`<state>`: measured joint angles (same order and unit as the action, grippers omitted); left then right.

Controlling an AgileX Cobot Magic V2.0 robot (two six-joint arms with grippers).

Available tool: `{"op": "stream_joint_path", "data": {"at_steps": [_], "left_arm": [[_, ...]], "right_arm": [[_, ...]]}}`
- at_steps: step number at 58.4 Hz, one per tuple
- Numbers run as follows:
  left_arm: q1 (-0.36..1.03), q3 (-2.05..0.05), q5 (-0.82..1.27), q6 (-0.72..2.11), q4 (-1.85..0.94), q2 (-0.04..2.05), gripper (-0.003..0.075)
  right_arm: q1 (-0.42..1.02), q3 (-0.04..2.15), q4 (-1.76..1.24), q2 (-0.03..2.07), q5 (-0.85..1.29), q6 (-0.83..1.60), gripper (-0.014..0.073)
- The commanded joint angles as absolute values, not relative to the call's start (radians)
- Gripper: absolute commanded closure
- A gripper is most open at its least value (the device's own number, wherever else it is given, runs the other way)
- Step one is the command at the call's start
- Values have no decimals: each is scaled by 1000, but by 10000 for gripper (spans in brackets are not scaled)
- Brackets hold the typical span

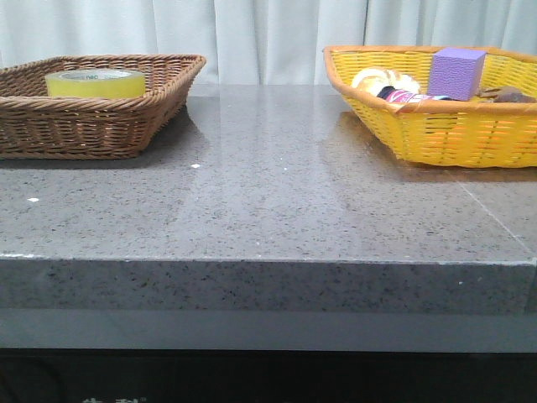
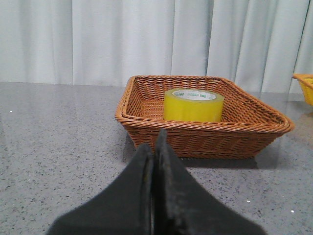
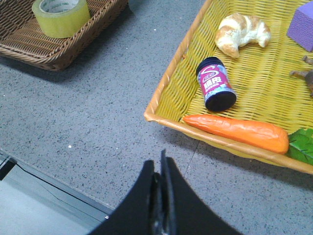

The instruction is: Transfer tape with both arms

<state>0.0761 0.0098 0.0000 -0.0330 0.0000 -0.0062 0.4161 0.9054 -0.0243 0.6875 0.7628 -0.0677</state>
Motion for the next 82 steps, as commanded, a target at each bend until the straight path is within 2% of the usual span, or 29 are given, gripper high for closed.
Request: {"op": "stream_joint_path", "data": {"at_steps": [1,36,59,82], "left_arm": [[74,49,-84,-45,0,-27,740],[74,49,-84,-45,0,-25,740],[74,49,-84,-45,0,-25,740],[74,49,-84,-45,0,-25,740]], "right_arm": [[409,932,-20,691,693,-67,662],[387,904,12,664,668,-60,662],[101,356,0,217,160,-60,662],[9,61,-36,-37,68,-61,662]]}}
